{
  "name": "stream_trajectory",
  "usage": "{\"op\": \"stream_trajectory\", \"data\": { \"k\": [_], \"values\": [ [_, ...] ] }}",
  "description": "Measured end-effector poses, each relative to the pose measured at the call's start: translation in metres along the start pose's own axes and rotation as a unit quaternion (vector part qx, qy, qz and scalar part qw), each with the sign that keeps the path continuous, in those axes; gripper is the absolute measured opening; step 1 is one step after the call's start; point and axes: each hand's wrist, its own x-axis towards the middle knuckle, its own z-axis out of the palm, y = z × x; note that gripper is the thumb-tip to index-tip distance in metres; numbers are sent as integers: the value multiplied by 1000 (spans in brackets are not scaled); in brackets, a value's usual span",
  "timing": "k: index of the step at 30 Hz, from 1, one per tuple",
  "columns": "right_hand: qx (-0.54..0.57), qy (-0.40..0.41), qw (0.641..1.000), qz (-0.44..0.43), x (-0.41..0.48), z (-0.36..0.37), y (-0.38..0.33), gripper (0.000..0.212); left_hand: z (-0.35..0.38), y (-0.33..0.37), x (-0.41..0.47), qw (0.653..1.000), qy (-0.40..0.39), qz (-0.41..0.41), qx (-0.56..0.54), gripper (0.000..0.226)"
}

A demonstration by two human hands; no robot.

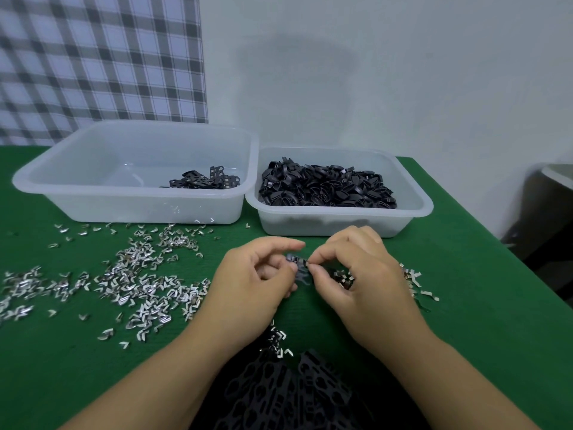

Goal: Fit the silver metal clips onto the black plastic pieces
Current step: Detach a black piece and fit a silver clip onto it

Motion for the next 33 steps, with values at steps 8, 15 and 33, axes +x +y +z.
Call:
{"op": "stream_trajectory", "data": {
  "k": [8, 15, 33],
  "values": [
    [32, -4, 999, 31, 0, -1, 0, 4, 0, 1, -2, 998, -19, 14, 50, 21],
    [66, -15, 996, 51, -2, -3, 1, 8, -1, 2, -3, 997, -7, 28, 71, 11],
    [14, -17, 1000, 21, -2, -4, 3, 7, -2, 0, -3, 995, -8, 26, 100, 13]
  ]
}}
